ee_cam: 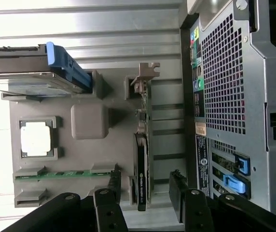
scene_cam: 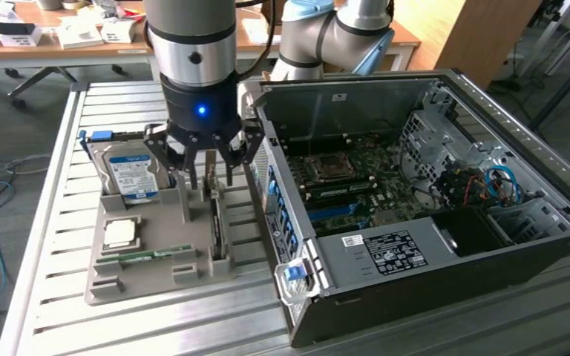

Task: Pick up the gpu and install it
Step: 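Pick up the gpu and move the gpu toward the slot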

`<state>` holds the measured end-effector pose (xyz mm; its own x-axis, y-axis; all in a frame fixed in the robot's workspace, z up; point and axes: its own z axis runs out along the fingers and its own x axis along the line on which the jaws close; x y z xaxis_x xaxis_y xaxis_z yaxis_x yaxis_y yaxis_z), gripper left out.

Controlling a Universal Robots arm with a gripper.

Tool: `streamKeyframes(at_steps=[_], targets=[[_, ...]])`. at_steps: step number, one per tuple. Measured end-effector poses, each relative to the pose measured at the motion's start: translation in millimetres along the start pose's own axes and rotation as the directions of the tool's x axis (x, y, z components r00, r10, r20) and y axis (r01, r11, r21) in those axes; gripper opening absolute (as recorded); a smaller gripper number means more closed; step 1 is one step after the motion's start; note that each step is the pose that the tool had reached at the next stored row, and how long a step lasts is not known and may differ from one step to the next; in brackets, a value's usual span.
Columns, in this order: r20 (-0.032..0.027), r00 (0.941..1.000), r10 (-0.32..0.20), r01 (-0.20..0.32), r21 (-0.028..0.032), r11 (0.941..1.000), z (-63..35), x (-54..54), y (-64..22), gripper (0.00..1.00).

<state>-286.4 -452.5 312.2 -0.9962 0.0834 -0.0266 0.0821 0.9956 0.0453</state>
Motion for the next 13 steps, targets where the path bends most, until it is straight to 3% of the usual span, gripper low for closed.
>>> streamKeyframes(at_steps=[13], targets=[[0.0, 1.0, 0.0, 0.0, -0.0001, 1.0, 23.6, 0.6, -1.1, 0.53]])
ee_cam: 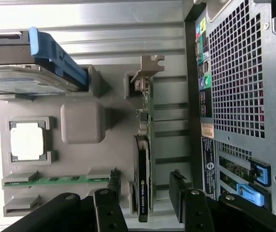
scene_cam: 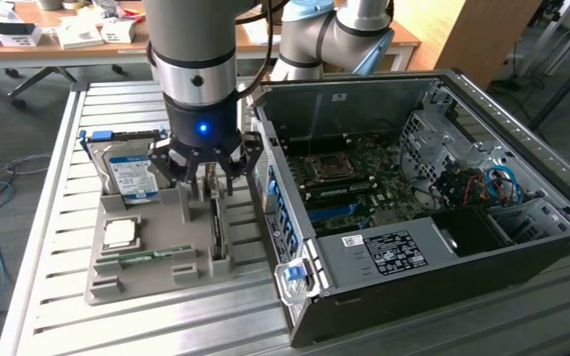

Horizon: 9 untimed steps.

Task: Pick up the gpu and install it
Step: 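Pick up the gpu and move the gpu toward the slot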

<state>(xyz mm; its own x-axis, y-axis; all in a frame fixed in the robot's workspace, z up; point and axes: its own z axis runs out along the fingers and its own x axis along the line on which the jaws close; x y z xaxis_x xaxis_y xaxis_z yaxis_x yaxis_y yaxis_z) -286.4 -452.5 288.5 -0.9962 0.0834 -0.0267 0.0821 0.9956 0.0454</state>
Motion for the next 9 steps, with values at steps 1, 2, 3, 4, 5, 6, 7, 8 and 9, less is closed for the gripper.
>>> streamKeyframes(at_steps=[1, 2, 3, 4, 5, 6, 7, 8, 9], targets=[[0.0, 1.0, 0.0, 0.0, 0.0001, 1.0, 1.8, 0.1, -0.1, 0.53], [0.0, 1.0, 0.0, 0.0, 0.0001, 1.0, 3.5, 0.1, -0.2, 0.53], [-0.0001, 1.0, 0.0, 0.0, 0.0001, 1.0, 5.3, 0.2, -0.3, 0.53], [-0.0001, 1.0, 0.0, 0.0, 0.0002, 1.0, 7.1, 0.2, -0.4, 0.53], [-0.0001, 1.0, 0.0, 0.0, 0.0002, 1.0, 8.9, 0.3, -0.4, 0.53], [-0.0001, 1.0, 0.0, 0.0, 0.0001, 1.0, 10.8, 0.3, -0.5, 0.53], [0.0, 1.0, 0.0, 0.0, 0.0001, 1.0, 12.7, 0.4, -0.6, 0.53], [0.0, 1.0, 0.0, 0.0, 0.0, 1.0, 13.6, 0.4, -0.6, 0.53], [-0.0002, 1.0, 0.0, 0.0, 0.0002, 1.0, 13.6, 0.4, -0.6, 0.53]])
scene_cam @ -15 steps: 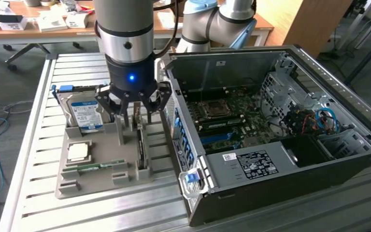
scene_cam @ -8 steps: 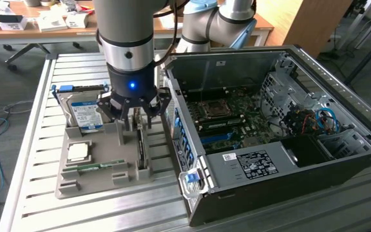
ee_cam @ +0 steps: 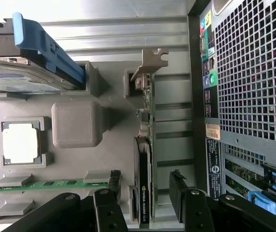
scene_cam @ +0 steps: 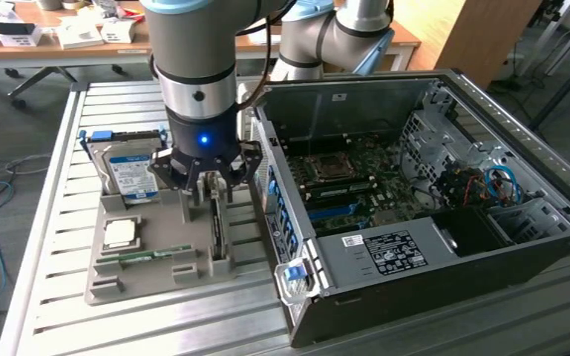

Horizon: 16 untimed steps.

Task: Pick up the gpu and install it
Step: 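Pick up the gpu and move the gpu toward the slot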

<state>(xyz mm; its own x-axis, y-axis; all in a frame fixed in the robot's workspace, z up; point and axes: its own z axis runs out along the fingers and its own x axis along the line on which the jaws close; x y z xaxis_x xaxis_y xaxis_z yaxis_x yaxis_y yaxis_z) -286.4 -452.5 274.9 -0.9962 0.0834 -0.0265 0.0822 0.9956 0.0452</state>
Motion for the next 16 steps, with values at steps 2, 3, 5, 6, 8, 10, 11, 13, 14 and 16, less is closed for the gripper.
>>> streamKeyframes(at_steps=[2, 3, 5, 6, 8, 10, 11, 13, 14, 16], targets=[[0.0, 1.0, 0.0, 0.0, 0.0001, 1.0, 0.0, 0.0, 0.0, 0.53], [0.0001, 1.0, 0.0, 0.0, -0.0001, 1.0, 0.2, 0.0, -0.1, 0.53], [0.0004, 1.0, 0.0, 0.0, -0.0004, 1.0, 1.3, 0.0, -0.7, 0.53], [0.0001, 1.0, 0.0, 0.0, -0.0001, 1.0, 2.3, 0.0, -1.0, 0.53], [0.0001, 1.0, 0.0, 0.0, -0.0002, 1.0, 5.2, 0.0, -1.5, 0.53], [0.0001, 1.0, 0.0, 0.0, -0.0001, 1.0, 7.2, 0.1, -1.8, 0.53], [-0.0001, 1.0, 0.0, 0.0, 0.0001, 1.0, 7.2, 0.1, -1.8, 0.53], [-0.0001, 1.0, 0.0, 0.0, 0.0001, 1.0, 7.3, 0.1, -1.8, 0.53], [0.0001, 1.0, 0.0, 0.0, -0.0002, 1.0, 7.8, 0.1, -1.8, 0.53], [0.0002, 1.0, 0.0, 0.0, -0.0003, 1.0, 8.7, -0.4, -1.9, 0.53]])
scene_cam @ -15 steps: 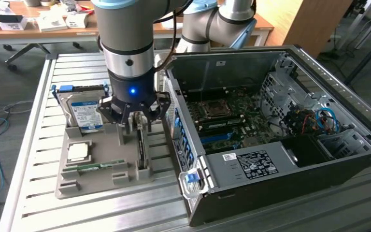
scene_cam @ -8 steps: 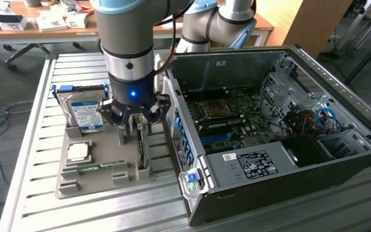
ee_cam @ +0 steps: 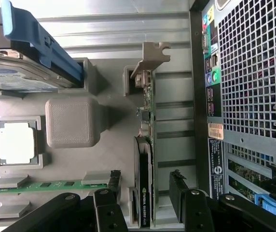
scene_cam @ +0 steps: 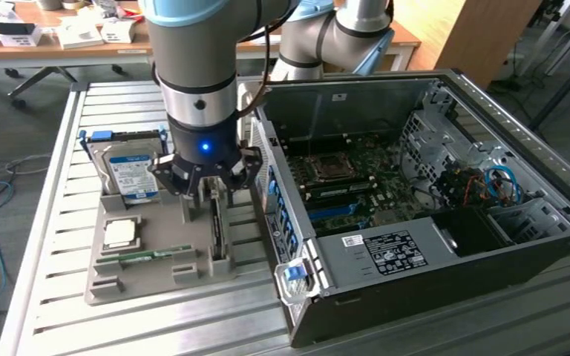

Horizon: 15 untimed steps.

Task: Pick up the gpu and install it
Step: 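Pick up the gpu and move the gpu toward the slot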

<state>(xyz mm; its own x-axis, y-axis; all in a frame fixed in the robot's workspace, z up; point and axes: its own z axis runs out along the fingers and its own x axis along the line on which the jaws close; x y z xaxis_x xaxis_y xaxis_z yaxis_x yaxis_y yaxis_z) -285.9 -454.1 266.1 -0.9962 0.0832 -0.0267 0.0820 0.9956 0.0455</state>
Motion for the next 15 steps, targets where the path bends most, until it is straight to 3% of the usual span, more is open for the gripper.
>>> streamKeyframes(at_steps=[15], targets=[[-0.0001, 1.0, 0.0, 0.0, 0.0002, 1.0, 22.2, 0.4, -1.1, 0.53]])
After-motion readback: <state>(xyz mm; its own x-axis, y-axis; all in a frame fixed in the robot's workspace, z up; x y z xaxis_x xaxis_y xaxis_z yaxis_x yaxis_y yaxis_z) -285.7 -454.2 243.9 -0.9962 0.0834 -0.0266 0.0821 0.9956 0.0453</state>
